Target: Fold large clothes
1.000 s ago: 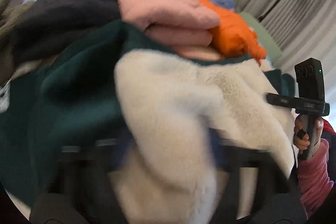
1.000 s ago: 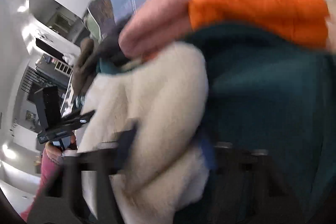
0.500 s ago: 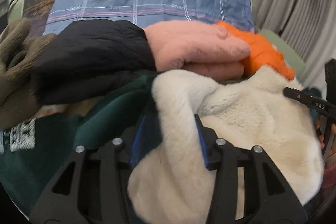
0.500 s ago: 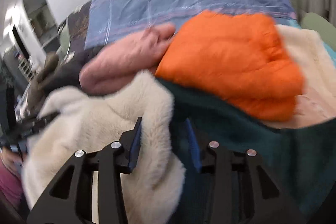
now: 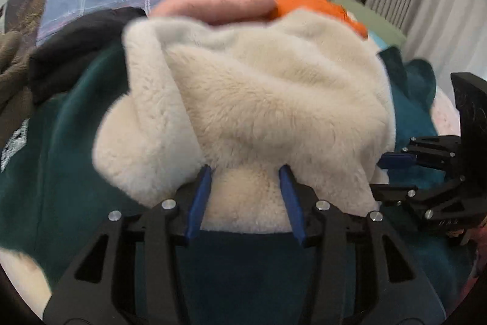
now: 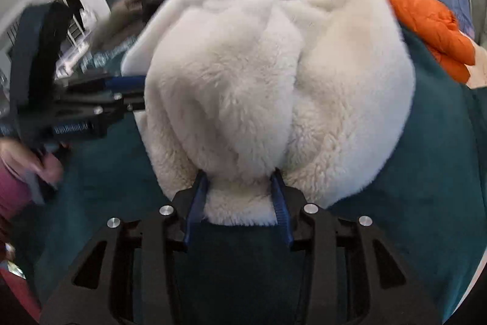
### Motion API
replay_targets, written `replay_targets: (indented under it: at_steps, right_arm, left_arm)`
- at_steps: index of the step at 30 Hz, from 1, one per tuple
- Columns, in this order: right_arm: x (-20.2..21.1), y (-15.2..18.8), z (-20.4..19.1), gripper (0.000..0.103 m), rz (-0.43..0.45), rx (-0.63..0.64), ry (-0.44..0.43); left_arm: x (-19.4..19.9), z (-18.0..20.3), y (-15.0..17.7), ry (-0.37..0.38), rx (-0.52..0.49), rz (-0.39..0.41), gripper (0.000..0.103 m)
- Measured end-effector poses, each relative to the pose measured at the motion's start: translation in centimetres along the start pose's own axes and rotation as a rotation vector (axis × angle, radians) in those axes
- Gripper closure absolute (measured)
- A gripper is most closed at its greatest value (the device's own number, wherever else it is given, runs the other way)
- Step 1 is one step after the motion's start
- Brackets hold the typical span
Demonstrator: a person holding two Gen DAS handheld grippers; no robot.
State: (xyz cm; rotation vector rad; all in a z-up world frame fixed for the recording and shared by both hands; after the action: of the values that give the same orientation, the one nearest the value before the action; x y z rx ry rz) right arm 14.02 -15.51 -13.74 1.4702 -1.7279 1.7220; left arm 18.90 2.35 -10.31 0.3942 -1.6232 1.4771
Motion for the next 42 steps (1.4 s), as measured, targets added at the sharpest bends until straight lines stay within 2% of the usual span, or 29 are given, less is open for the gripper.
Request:
replay_targets:
  at_steps: [1, 5, 6, 8, 9, 10, 12, 13, 15, 17, 18, 19, 20, 23, 26, 28, 30, 32, 33, 35, 37, 41, 42]
  right_arm:
    - [1.1, -0.2, 0.0, 0.062, 0.011, -0.008, -0.011]
    - [4.6, -0.2, -0.2, 0.06, 0.093, 0.041, 0.006]
    - [5.4, 0.2, -0.7, 0.059, 0.109, 0.06, 0.008]
    - [6.2, 0.5, -2.3, 0.048, 0.141, 0.127, 0.031]
    - [6.3, 1.0, -3.7, 0.038, 0.154, 0.197, 0.052]
    - [6.3, 1.5, -5.0, 0.033, 0.16, 0.271, 0.077]
    - [4.9, 1.8, -8.6, 0.033, 0.144, 0.467, 0.15]
    - [3.6, 2.1, -9.9, 0.033, 0.123, 0.544, 0.193]
    - [0.8, 2.3, -11.2, 0.034, 0.07, 0.642, 0.279]
    - [-1.7, 1.5, -10.8, 0.084, 0.038, 0.689, 0.387]
    - [-2.5, 0.3, -9.8, 0.095, 0.024, 0.666, 0.431]
    - [-2.4, -1.3, -8.6, 0.096, 0.027, 0.585, 0.385]
    - [-1.1, -3.7, -7.0, 0.096, 0.062, 0.451, 0.298]
    - [4.0, -9.0, -4.4, 0.096, 0.206, 0.275, 0.218]
    - [7.0, -13.1, -2.7, 0.096, 0.279, 0.179, 0.152]
    - [8.6, -14.5, -2.0, 0.097, 0.299, 0.158, 0.138]
    - [9.0, -15.9, -1.6, 0.103, 0.309, 0.161, 0.136]
    - [9.8, -17.1, -1.8, 0.103, 0.34, 0.166, 0.122]
    - [10.5, -17.3, -2.4, 0.103, 0.354, 0.171, 0.112]
    - [11.3, -17.9, -2.7, 0.103, 0.369, 0.179, 0.104]
    - [12.0, -17.6, -3.2, 0.103, 0.358, 0.199, 0.085]
    - [11.5, -13.8, -3.0, 0.102, 0.247, 0.217, 0.016]
    - [11.2, -12.4, -2.2, 0.097, 0.211, 0.191, -0.009]
  left_arm:
    - [1.3, -0.3, -0.3, 0.013, 0.03, 0.008, 0.056]
    - [5.7, -2.2, -0.1, 0.048, 0.119, 0.058, 0.038]
    - [6.1, -2.6, 0.3, 0.038, 0.127, 0.059, 0.037]
    - [6.5, -4.1, 1.8, -0.019, 0.154, 0.036, 0.035]
    - [6.1, -4.7, 2.6, -0.021, 0.181, 0.003, 0.035]
    - [6.0, -5.1, 3.1, -0.009, 0.207, -0.026, 0.037]
    - [4.8, -6.0, 3.5, 0.027, 0.261, -0.077, 0.041]
    - [4.3, -6.1, 3.6, 0.074, 0.288, -0.092, 0.043]
    - [3.8, -6.2, 3.3, 0.143, 0.327, -0.09, 0.051]
    - [3.4, -6.1, 2.8, 0.173, 0.344, -0.087, 0.053]
    - [3.2, -6.0, 2.3, 0.195, 0.341, -0.083, 0.053]
    - [3.1, -5.6, 2.0, 0.202, 0.334, -0.08, 0.053]
    - [3.1, -5.6, 1.7, 0.211, 0.326, -0.078, 0.053]
    - [2.8, -5.2, 0.5, 0.243, 0.295, -0.065, 0.053]
    - [3.1, -4.2, -0.7, 0.304, 0.254, -0.024, 0.058]
    - [3.2, -3.2, -1.3, 0.356, 0.218, -0.003, 0.065]
    - [2.5, -2.0, -1.5, 0.378, 0.172, -0.02, 0.08]
    - [1.1, -0.5, -1.5, 0.403, 0.121, -0.065, 0.088]
    - [0.4, 0.3, -1.5, 0.39, 0.093, -0.079, 0.089]
    - [-1.1, 1.3, -2.2, 0.306, 0.046, -0.082, 0.09]
    - [-2.4, 1.2, -2.7, 0.227, 0.041, -0.081, 0.091]
    - [-2.2, -0.3, -2.4, 0.228, 0.059, -0.077, 0.091]
    - [-1.9, -0.4, -2.0, 0.226, 0.059, -0.078, 0.091]
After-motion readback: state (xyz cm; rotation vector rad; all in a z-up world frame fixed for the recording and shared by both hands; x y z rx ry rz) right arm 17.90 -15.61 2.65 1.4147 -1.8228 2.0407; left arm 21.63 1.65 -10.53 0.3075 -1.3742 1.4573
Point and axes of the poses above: each gripper's, at about its wrist camera, not at the fingertips, and x roughly against the way its jaws point, z to its right, y to its underside, the point moved 2 cm from there along -x, roughly the way its jaws point, and after that the axes turned 5 degrees about -y, right-handed, at the moved point
